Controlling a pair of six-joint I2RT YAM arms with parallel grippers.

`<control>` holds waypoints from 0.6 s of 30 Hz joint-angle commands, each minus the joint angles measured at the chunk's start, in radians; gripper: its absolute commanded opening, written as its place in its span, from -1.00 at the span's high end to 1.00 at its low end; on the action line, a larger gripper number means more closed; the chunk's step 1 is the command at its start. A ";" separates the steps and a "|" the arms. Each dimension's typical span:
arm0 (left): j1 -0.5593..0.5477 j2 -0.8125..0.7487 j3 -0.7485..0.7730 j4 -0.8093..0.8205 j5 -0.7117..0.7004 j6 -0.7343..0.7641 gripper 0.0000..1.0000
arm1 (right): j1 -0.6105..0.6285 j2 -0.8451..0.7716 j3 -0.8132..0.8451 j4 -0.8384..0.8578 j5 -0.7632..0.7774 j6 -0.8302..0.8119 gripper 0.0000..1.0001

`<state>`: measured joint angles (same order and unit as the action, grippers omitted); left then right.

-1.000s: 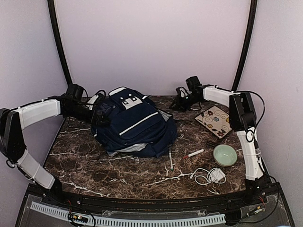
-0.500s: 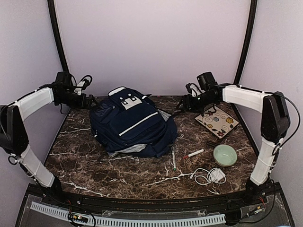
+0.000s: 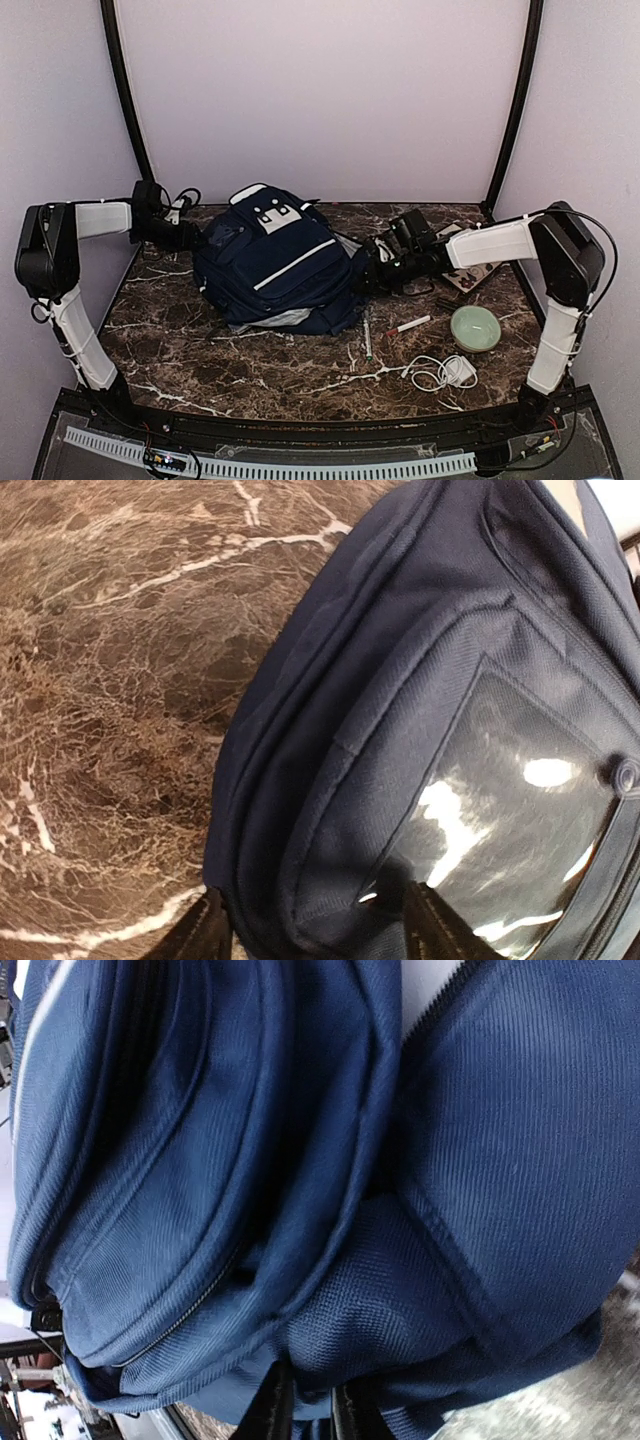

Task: Pack the student bag
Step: Rotate the student bag at the center of the board.

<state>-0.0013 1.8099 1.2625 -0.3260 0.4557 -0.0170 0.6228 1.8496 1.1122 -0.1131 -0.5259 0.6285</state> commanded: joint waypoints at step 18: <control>-0.289 -0.766 -0.428 -0.026 -0.138 0.113 -0.35 | -0.276 -0.027 0.185 -0.135 0.119 -0.131 -0.02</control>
<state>-0.2592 1.2613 0.8875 -0.4061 0.4065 -0.0067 0.3279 1.9553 1.3819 -0.2058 -0.4904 0.5491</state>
